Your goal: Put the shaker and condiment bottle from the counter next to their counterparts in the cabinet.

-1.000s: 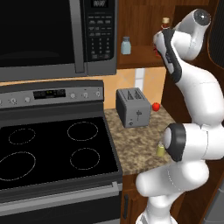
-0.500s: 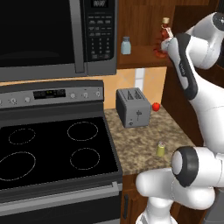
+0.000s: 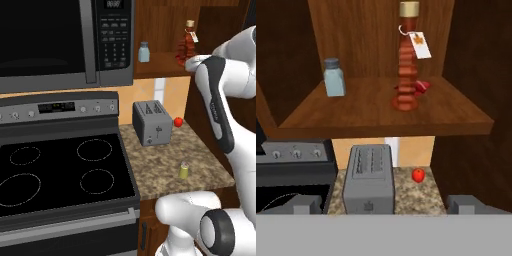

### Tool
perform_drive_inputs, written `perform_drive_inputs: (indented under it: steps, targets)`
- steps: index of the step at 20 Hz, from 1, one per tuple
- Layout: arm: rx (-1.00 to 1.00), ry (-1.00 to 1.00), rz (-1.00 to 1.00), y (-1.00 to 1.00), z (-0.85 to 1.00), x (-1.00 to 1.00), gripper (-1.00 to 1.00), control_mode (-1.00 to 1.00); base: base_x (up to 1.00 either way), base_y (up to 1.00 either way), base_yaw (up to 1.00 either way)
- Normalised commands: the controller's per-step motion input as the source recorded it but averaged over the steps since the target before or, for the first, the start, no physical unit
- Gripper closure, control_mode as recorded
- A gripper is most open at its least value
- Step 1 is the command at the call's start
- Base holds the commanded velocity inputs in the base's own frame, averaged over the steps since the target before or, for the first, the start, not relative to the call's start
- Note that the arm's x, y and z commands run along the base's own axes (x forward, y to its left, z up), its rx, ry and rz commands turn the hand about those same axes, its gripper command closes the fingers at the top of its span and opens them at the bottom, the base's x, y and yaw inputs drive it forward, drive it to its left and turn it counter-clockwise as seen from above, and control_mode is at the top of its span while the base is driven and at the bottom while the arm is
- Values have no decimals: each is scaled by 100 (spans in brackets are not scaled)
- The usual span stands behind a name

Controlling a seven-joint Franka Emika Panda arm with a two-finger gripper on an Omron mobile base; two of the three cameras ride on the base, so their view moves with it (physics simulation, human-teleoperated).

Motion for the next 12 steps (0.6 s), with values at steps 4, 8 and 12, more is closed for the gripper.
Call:
perform_drive_inputs:
  steps: [4, 8, 12]
  targets:
    - [0, -8, -9, 9, -8, -100, -100, -100, 0, 0, 0]
    - [0, -11, -17, 19, -30, -93, -100, -100, 0, 0, 0]
    - [-3, -5, -18, 33, -54, -74, -100, -100, 0, 0, 0]
